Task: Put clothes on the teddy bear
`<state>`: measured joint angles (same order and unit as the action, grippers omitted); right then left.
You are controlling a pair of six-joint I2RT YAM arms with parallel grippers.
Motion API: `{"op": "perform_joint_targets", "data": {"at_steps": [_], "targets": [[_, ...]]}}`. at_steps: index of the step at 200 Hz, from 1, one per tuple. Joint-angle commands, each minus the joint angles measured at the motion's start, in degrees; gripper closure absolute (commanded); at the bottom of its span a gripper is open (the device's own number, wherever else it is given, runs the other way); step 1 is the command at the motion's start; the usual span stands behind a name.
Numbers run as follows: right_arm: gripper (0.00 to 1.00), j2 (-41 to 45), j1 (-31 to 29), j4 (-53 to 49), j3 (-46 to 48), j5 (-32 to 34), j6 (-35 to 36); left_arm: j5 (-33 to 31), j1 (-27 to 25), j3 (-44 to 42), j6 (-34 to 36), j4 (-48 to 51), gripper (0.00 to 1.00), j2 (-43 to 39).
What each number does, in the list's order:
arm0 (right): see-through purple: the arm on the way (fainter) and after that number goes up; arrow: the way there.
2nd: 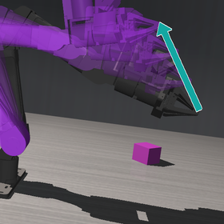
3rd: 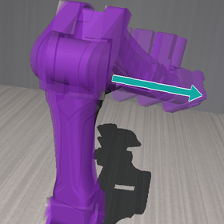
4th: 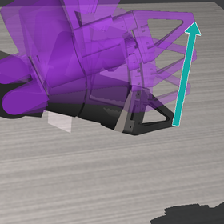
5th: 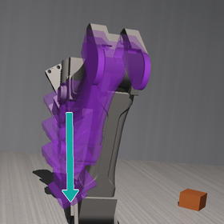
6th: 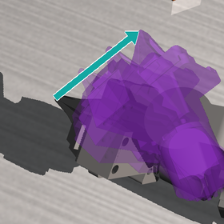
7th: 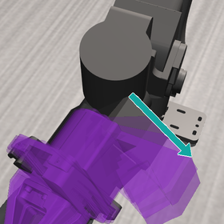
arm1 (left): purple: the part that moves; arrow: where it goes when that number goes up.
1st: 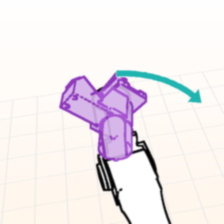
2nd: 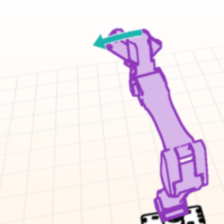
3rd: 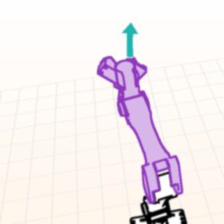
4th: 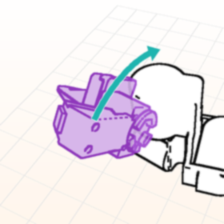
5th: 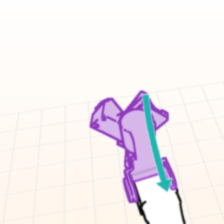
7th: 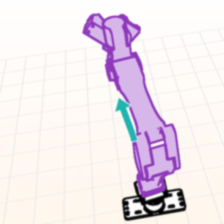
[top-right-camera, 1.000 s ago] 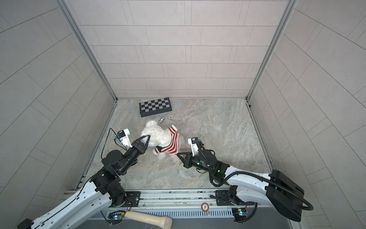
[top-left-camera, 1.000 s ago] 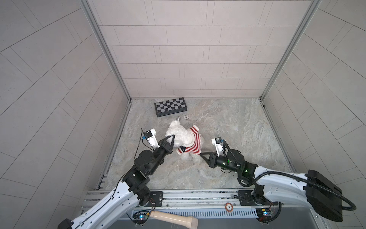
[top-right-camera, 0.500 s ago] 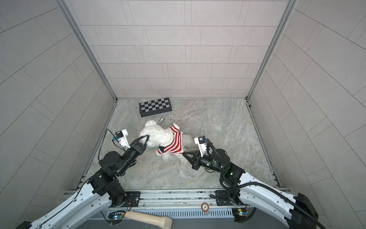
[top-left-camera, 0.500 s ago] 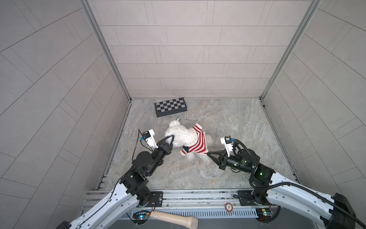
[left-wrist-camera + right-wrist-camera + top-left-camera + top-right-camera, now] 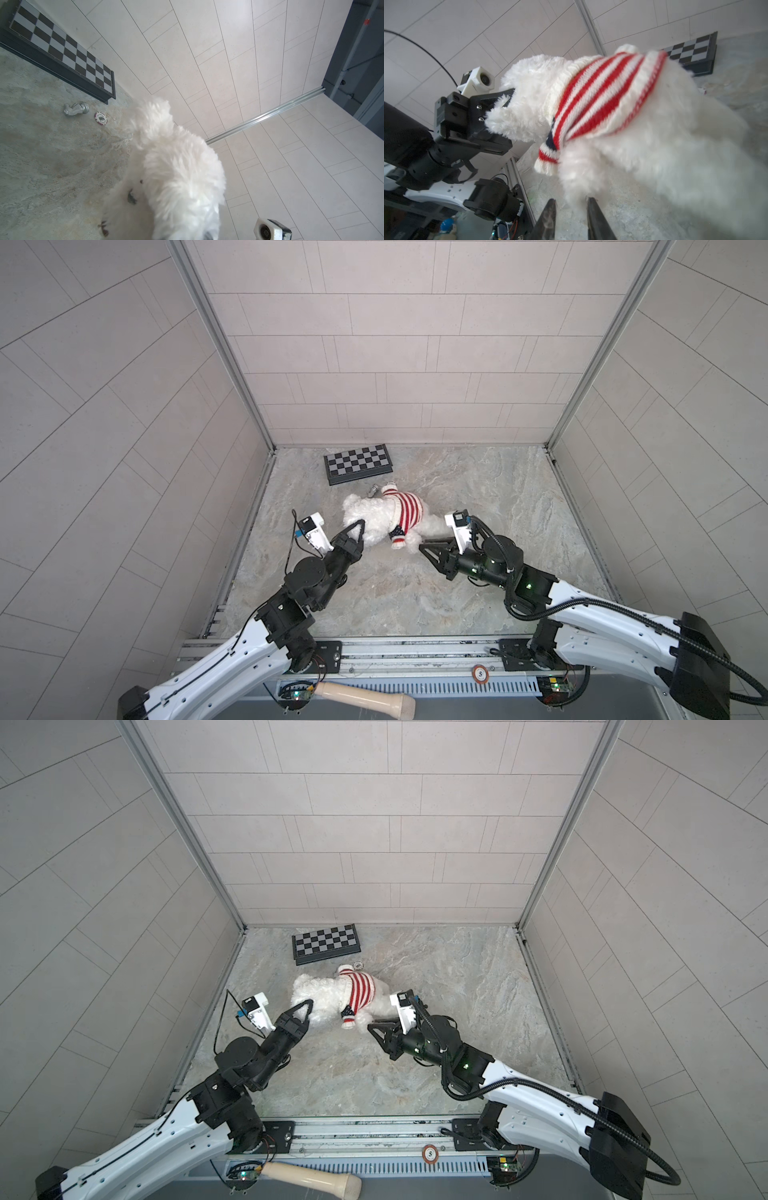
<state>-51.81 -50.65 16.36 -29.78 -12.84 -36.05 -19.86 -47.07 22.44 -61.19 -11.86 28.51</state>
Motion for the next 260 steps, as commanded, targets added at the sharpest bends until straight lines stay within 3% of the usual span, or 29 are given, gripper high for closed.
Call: {"op": "perform_joint_targets", "data": {"at_steps": [1,14,44,81,144,196,246,260], "targets": [[0.57,5.6,-1.4,-10.3,-0.7,6.5,5.1,-3.1,-0.2,2.8,-1.2,1.5,1.00,-1.2],[0.51,7.6,-4.1,-14.9,-1.5,10.4,8.0,-3.0,-0.2,3.7,-1.8,2.6,1.00,-0.3],[0.52,5.2,-10.7,-17.5,-5.3,17.4,14.7,-2.1,-0.2,4.4,-2.3,1.7,1.00,2.0],[0.65,-1.6,-10.8,-13.9,-11.0,18.5,17.3,-1.7,-0.2,4.1,-3.1,1.1,1.00,2.6],[0.63,-12.8,-10.8,-11.7,-18.0,15.0,22.1,-1.1,-0.2,3.8,-5.2,0.7,1.00,2.8],[0.69,-19.0,-10.3,-13.0,-22.3,14.4,23.3,-0.8,-0.2,3.1,-6.4,-0.7,1.00,3.0],[0.73,-20.6,-10.3,-14.1,-23.1,17.2,23.9,-1.0,-0.2,2.9,-6.7,-1.3,1.00,2.9],[0.67,-19.3,-10.3,-13.5,-22.3,17.6,24.2,-0.9,-0.2,2.9,-6.8,-1.3,1.00,2.9]]}}
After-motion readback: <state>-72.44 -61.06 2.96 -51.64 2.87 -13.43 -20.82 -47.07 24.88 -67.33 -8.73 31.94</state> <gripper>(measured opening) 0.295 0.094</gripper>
